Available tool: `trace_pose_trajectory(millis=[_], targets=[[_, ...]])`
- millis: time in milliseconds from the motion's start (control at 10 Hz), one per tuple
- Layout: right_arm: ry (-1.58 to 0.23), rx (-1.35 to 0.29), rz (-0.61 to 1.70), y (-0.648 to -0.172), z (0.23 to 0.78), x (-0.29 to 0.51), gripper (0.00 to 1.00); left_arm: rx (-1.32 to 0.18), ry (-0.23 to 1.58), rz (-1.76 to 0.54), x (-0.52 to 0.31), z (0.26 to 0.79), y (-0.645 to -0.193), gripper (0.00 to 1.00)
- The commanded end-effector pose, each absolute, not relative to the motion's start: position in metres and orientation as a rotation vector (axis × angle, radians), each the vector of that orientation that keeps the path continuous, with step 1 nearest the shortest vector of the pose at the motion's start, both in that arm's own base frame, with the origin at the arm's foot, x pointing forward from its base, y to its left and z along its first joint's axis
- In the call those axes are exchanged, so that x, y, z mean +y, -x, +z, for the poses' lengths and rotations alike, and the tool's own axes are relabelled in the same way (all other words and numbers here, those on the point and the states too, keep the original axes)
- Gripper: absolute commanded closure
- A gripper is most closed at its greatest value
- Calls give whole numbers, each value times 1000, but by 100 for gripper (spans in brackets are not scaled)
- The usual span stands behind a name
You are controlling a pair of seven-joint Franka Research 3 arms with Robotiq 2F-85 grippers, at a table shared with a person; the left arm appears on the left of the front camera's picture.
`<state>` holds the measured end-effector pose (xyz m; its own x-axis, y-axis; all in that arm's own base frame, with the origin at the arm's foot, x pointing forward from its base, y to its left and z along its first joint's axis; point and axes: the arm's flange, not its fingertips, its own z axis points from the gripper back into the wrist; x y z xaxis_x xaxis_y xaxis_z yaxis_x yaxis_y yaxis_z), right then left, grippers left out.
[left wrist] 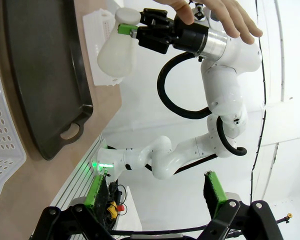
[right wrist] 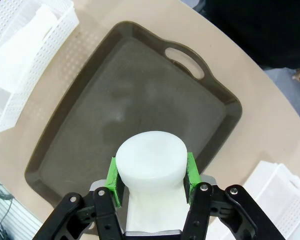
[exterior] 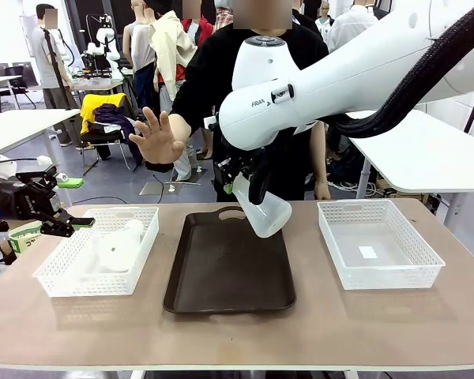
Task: Prepare the laboratory tools.
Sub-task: Place the picked Big flask upright in the Handle tray as instructed by the person.
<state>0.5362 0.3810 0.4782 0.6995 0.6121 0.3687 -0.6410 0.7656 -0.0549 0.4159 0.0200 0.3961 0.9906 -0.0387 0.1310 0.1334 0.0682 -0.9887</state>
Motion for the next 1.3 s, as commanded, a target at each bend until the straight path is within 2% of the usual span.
trace_pose_trajectory(millis=[0, 1200], targets=[[-81, -386, 700, -536, 477, 381, 100, -74, 1484, -124, 21, 398, -416, 0], [-81, -386, 700, -536, 477, 381, 100, -74, 1484, -124, 21, 398, -416, 0]])
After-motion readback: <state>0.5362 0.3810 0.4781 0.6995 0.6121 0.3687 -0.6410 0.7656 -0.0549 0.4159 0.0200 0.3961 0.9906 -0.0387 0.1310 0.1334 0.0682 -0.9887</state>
